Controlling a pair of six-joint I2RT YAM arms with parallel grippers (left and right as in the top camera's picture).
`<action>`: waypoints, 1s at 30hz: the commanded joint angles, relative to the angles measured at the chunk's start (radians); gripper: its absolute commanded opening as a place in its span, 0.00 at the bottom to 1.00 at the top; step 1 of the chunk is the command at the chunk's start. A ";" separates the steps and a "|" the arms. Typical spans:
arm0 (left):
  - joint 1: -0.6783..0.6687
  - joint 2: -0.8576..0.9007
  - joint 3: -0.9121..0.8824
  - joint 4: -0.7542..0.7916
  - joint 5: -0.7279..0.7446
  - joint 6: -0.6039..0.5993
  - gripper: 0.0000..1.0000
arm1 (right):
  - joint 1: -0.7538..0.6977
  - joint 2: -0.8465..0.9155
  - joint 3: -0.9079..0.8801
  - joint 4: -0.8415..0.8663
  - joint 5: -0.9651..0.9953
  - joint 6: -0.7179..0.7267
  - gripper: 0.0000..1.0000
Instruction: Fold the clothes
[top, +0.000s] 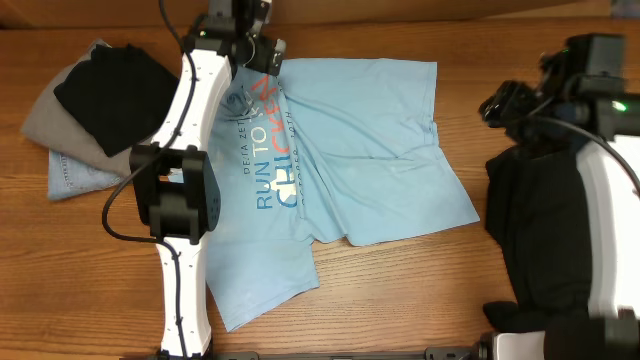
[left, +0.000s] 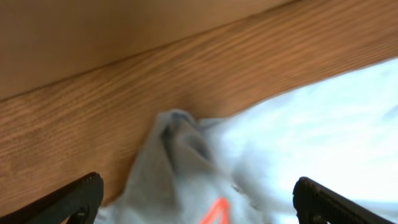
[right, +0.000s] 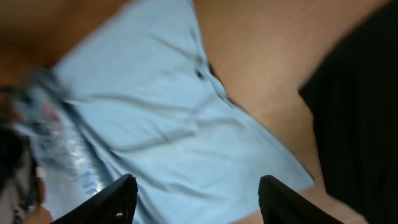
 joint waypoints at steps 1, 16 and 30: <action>0.000 -0.021 0.168 -0.106 0.001 -0.002 1.00 | 0.000 0.040 -0.037 -0.026 0.032 0.055 0.66; 0.002 -0.182 0.641 -0.746 -0.139 -0.003 1.00 | 0.000 0.059 -0.480 0.109 0.073 0.189 0.62; 0.024 -0.434 0.638 -0.960 -0.167 -0.117 1.00 | -0.041 0.066 -0.789 0.481 0.117 0.319 0.59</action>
